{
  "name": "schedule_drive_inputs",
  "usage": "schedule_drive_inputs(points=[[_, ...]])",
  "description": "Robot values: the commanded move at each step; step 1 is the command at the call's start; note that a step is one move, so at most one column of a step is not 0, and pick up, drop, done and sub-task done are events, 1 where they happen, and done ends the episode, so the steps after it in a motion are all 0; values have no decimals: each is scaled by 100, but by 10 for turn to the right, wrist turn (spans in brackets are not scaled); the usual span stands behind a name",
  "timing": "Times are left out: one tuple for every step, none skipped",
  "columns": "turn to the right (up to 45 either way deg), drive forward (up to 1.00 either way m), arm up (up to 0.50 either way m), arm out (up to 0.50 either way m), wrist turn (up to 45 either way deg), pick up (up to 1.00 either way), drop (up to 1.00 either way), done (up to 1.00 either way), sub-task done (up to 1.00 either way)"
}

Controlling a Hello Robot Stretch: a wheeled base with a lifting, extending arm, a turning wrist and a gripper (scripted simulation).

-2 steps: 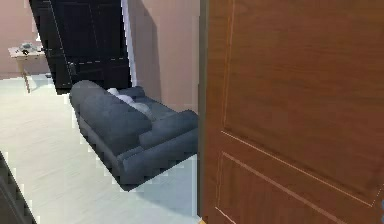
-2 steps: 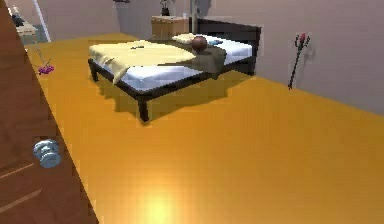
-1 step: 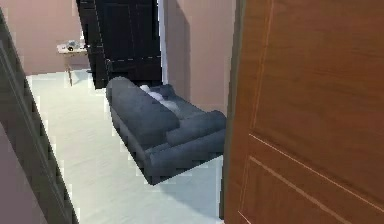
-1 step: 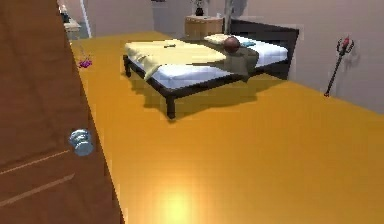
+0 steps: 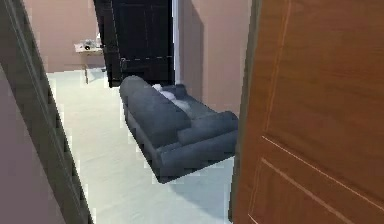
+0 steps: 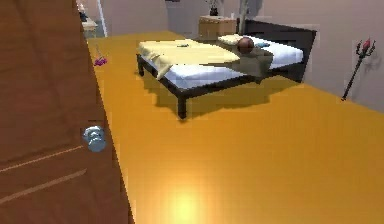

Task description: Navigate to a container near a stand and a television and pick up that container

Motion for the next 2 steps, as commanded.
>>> schedule_drive_inputs(points=[[0, 65, 0, 0, 0, 0, 0, 0, 0], [-450, 0, 0, 0, 0, 0, 0, 0, 0]])
